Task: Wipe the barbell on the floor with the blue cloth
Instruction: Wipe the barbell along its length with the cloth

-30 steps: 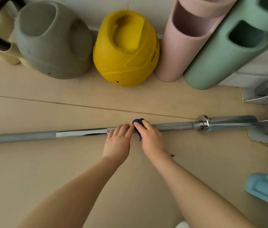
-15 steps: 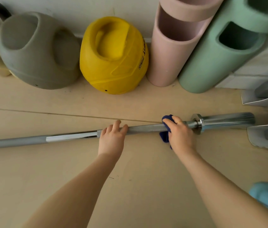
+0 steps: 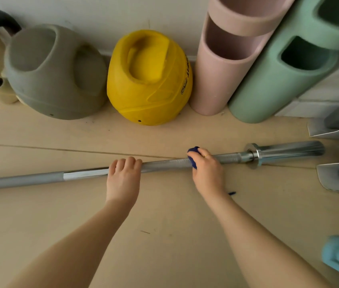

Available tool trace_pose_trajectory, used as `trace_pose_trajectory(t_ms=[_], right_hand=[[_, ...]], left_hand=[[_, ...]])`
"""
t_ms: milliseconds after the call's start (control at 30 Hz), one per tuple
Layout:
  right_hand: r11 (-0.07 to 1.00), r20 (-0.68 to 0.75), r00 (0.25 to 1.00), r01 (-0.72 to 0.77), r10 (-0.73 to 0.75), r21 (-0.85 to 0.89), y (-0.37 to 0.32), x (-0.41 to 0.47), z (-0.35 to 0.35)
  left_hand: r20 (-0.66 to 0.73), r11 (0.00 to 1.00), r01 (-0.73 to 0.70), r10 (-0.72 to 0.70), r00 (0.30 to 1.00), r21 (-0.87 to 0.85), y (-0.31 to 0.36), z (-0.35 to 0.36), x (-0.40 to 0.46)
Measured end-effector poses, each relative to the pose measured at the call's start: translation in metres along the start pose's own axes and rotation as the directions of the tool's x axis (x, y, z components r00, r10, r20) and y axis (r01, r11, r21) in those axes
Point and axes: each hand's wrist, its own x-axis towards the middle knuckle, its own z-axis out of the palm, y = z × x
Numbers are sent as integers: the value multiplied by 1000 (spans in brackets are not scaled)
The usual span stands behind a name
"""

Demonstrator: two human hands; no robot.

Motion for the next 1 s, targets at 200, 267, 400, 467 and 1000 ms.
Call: trace_pose_trajectory(t_ms=[200,267,400,467,1000], right_hand=[[974,-31,976,-215,214,-70,5,0,-12],[983,7,983,-185,185,-6,-29,-2,8],[996,132,990,-56,46,69,-95,-14,47],[994,185,983,-18,-1,104,-121,-15,59],[863,71,968,247,-241,-440,-23,-18,10]], left_hand=[[-26,994,-38,36,999,-98,-16,-1,2],[26,987,-15,19,999,-162,-18,0,1],[111,944,114,-83,990,-310,-22,-7,4],[112,903,161,-126,986,-399,-24,-11,5],[35,970,-49,59,998,-237,-30,0,3]])
